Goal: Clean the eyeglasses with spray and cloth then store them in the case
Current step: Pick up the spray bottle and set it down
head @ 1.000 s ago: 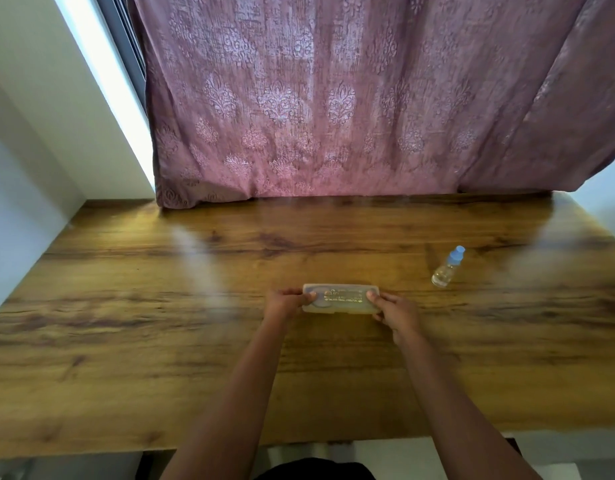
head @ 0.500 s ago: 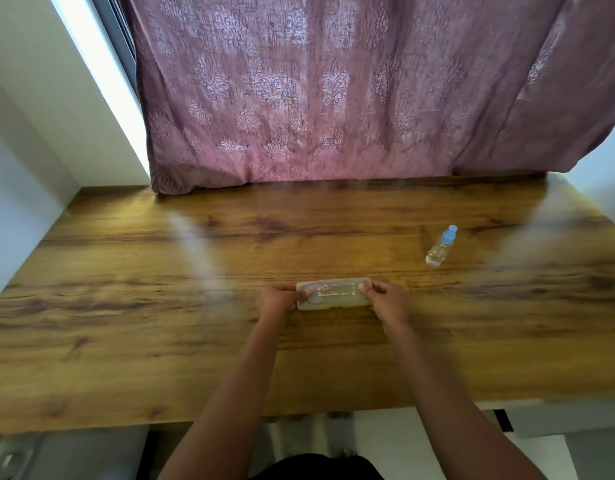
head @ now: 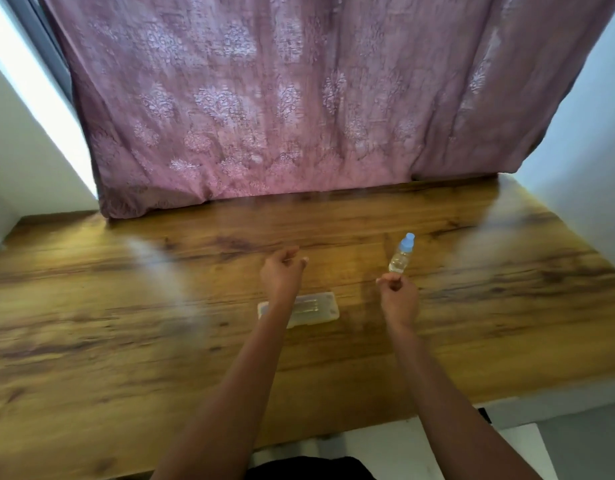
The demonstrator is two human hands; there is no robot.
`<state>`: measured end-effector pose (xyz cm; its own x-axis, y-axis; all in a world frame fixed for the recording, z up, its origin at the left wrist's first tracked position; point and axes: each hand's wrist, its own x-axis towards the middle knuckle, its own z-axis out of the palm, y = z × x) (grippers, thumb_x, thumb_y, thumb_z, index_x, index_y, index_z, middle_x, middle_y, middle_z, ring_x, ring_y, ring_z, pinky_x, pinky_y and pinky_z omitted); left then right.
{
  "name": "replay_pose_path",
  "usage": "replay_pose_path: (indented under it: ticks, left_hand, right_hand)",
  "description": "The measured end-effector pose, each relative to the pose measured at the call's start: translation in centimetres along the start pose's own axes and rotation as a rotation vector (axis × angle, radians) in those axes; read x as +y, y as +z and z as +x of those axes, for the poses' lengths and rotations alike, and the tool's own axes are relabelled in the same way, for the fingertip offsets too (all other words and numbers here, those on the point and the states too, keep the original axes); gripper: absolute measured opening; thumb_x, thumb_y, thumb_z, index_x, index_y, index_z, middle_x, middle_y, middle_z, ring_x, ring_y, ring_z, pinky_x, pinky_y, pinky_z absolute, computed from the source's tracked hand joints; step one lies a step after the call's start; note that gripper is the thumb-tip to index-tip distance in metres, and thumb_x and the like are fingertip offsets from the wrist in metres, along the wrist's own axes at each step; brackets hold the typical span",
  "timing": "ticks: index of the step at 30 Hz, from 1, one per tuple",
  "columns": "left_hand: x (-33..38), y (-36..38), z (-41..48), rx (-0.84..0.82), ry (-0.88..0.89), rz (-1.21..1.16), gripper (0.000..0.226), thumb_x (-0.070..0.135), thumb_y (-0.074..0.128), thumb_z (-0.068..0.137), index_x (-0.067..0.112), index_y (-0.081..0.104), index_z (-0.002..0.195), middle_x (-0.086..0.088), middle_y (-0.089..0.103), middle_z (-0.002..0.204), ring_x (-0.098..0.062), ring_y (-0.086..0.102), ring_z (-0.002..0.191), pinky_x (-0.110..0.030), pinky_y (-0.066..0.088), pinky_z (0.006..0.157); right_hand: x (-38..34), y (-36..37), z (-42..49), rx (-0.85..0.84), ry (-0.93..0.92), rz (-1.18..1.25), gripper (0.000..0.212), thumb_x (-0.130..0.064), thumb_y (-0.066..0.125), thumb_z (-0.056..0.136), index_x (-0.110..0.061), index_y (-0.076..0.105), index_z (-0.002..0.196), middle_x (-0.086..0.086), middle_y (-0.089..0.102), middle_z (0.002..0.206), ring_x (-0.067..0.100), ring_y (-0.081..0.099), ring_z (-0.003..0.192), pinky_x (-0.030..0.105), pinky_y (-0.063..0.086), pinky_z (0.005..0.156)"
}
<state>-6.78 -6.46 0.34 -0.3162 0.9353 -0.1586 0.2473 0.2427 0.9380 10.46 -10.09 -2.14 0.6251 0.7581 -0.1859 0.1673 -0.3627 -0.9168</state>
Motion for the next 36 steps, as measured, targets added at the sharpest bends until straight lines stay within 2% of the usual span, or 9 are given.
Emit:
replay_pose_path:
  ticks: [3, 7, 11, 15, 19, 24, 29, 33, 36]
  left_hand:
    - [2.1, 3.4, 0.1, -0.067, 0.044, 0.071, 0.030, 0.015, 0.065, 0.083, 0.012, 0.066, 0.112, 0.000, 0.067, 0.102, -0.009, 0.057, 0.090, -0.015, 0.038, 0.072]
    - [3.5, 8.1, 0.4, -0.175, 0.049, 0.090, 0.032, 0.015, 0.068, 0.081, 0.008, 0.066, 0.112, -0.006, 0.068, 0.109, -0.018, 0.061, 0.101, -0.017, 0.039, 0.077]
    - [4.0, 11.7, 0.3, -0.246, 0.131, 0.152, 0.031, 0.006, 0.065, 0.080, 0.010, 0.067, 0.111, -0.009, 0.070, 0.106, -0.018, 0.064, 0.098, -0.011, 0.038, 0.076]
    - [4.3, 14.1, 0.3, -0.336, 0.179, 0.244, 0.037, -0.001, 0.058, 0.081, 0.012, 0.064, 0.115, -0.005, 0.070, 0.108, -0.007, 0.061, 0.091, -0.013, 0.043, 0.078]
    - [4.4, 15.6, 0.2, -0.402, 0.220, 0.293, 0.039, -0.005, 0.056, 0.080, 0.011, 0.065, 0.115, -0.006, 0.069, 0.111, -0.014, 0.063, 0.103, -0.007, 0.041, 0.078]
    - [4.0, 16.2, 0.1, -0.386, 0.269, 0.312, 0.033, -0.003, 0.062, 0.079, 0.010, 0.068, 0.109, -0.008, 0.071, 0.105, -0.007, 0.062, 0.090, 0.004, 0.035, 0.062]
    - [3.5, 15.5, -0.4, -0.332, 0.255, 0.278, 0.034, -0.001, 0.065, 0.077, 0.011, 0.069, 0.108, -0.007, 0.072, 0.103, -0.012, 0.066, 0.093, -0.009, 0.042, 0.074]
    - [3.0, 14.0, -0.8, -0.281, 0.269, 0.261, 0.034, -0.001, 0.065, 0.077, 0.012, 0.069, 0.108, -0.005, 0.072, 0.102, -0.008, 0.064, 0.089, 0.000, 0.040, 0.068]
    - [2.8, 12.4, -1.2, -0.253, 0.280, 0.256, 0.035, 0.001, 0.067, 0.075, 0.014, 0.069, 0.108, -0.003, 0.072, 0.102, -0.011, 0.066, 0.092, -0.014, 0.047, 0.081]
  right_hand:
    - [-0.3, -1.7, 2.4, 0.105, -0.022, -0.013, 0.015, -0.007, 0.062, 0.082, -0.004, 0.063, 0.097, 0.011, 0.066, 0.100, 0.023, 0.059, 0.092, 0.023, 0.037, 0.072]
    - [-0.9, -3.4, 5.0, 0.119, -0.066, -0.054, 0.020, 0.000, 0.059, 0.083, -0.003, 0.063, 0.103, 0.012, 0.066, 0.101, 0.018, 0.058, 0.089, 0.021, 0.039, 0.074]
    - [-0.8, -4.3, 6.7, 0.040, -0.083, -0.105, 0.030, 0.002, 0.060, 0.082, -0.003, 0.062, 0.112, 0.009, 0.064, 0.105, 0.022, 0.059, 0.099, 0.019, 0.038, 0.076]
    - [-0.2, -4.6, 8.3, -0.073, -0.143, -0.109, 0.042, 0.007, 0.062, 0.077, -0.009, 0.061, 0.116, 0.004, 0.065, 0.108, 0.016, 0.060, 0.094, 0.020, 0.043, 0.078]
    - [-0.4, -4.6, 9.1, -0.159, -0.161, -0.102, 0.043, 0.005, 0.061, 0.079, -0.009, 0.060, 0.120, 0.007, 0.066, 0.112, 0.019, 0.061, 0.102, 0.033, 0.050, 0.089]
    - [-0.4, -4.3, 9.9, -0.200, -0.144, -0.102, 0.044, 0.003, 0.062, 0.079, -0.013, 0.060, 0.120, 0.006, 0.067, 0.110, 0.021, 0.063, 0.101, 0.039, 0.051, 0.090]
    - [-0.3, -4.0, 9.4, -0.214, -0.173, -0.086, 0.043, 0.002, 0.063, 0.078, -0.013, 0.061, 0.119, 0.007, 0.068, 0.108, 0.020, 0.064, 0.099, 0.037, 0.051, 0.089]
    - [-0.4, -3.4, 8.0, -0.237, -0.188, -0.051, 0.043, 0.001, 0.062, 0.080, -0.014, 0.060, 0.120, 0.005, 0.068, 0.109, 0.017, 0.063, 0.097, 0.037, 0.052, 0.088]
    - [-0.8, -2.9, 6.8, -0.274, -0.211, -0.032, 0.043, 0.002, 0.062, 0.080, -0.012, 0.059, 0.121, 0.005, 0.067, 0.110, 0.015, 0.063, 0.098, 0.030, 0.051, 0.086]
